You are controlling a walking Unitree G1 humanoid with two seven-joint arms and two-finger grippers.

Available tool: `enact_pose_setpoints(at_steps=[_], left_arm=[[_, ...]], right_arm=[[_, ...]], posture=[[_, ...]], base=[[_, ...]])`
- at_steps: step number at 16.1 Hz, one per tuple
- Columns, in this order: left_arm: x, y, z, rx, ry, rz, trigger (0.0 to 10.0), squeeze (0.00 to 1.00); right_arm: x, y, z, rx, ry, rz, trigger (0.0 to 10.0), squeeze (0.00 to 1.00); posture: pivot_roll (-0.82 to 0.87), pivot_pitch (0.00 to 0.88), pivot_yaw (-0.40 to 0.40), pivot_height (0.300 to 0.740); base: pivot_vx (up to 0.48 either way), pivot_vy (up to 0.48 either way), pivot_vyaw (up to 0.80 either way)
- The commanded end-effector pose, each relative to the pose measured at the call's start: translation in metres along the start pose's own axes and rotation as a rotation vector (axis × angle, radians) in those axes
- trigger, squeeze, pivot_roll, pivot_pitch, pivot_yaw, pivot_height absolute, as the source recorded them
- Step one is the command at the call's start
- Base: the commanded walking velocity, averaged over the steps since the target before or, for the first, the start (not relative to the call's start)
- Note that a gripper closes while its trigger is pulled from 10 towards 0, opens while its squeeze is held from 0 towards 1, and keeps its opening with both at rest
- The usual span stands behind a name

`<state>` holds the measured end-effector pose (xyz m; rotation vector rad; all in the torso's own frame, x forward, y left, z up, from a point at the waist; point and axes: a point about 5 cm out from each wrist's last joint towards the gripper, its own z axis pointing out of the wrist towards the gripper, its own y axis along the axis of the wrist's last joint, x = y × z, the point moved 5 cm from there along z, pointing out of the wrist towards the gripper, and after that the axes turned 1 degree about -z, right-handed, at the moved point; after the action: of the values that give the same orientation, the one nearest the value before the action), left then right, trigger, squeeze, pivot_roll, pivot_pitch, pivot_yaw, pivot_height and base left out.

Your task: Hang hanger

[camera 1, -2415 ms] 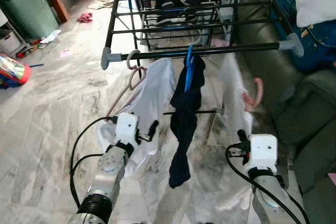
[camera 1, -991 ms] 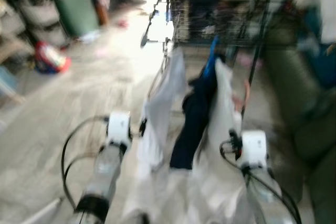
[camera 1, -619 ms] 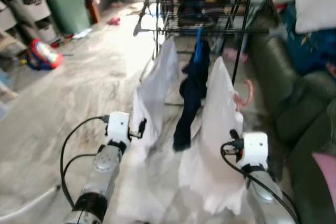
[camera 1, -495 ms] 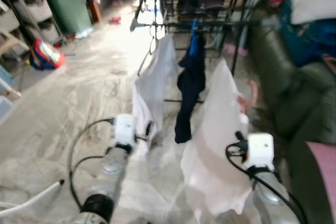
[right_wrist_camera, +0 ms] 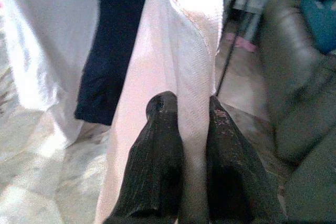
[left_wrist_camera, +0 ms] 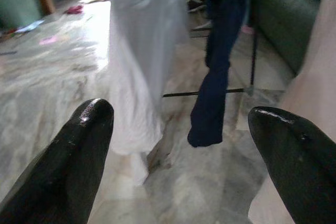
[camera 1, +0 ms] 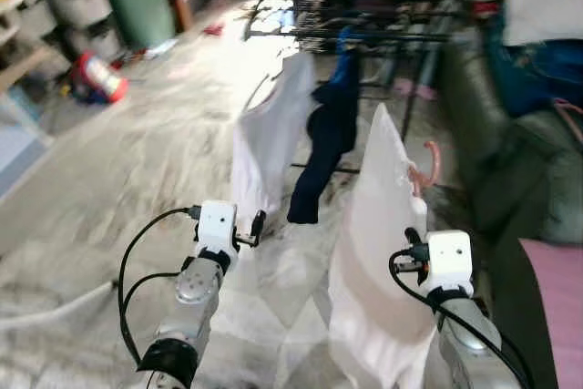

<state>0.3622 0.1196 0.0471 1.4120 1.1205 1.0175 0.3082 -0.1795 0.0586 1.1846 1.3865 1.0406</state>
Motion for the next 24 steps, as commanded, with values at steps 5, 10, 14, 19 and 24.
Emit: enact_pose_setpoints(at_steps=[5,10,14,19,24], left_arm=[[0.003,-0.004,-0.001,0.021,-0.016,-0.016,10.0,0.00],[-0.008,-0.006,-0.001,0.034,-0.068,-0.050,10.0,0.00],[-0.013,-0.004,-0.002,0.022,-0.113,-0.046,10.0,0.00],[-0.017,-0.003,-0.003,0.016,-0.140,-0.041,10.0,0.00],[-0.018,-0.003,-0.004,0.015,-0.148,-0.040,10.0,0.00]], right_arm=[[0.017,0.019,0.005,-0.070,0.066,-0.011,10.0,0.00],[0.032,0.020,0.003,-0.075,0.143,-0.027,10.0,0.00],[0.037,0.021,0.003,-0.080,0.159,-0.029,10.0,0.00],[0.042,0.021,0.004,-0.082,0.186,-0.028,10.0,0.00],[0.056,0.017,0.001,-0.070,0.284,-0.057,10.0,0.00]], posture=[[-0.02,0.112,0.038,0.740],[-0.02,0.111,0.035,0.740],[-0.02,0.106,0.033,0.740],[-0.01,0.102,0.033,0.740],[-0.01,0.104,0.032,0.740]], base=[[0.000,0.000,0.80],[0.000,0.000,0.80],[0.000,0.000,0.80],[0.000,0.000,0.80],[0.000,0.000,0.80]])
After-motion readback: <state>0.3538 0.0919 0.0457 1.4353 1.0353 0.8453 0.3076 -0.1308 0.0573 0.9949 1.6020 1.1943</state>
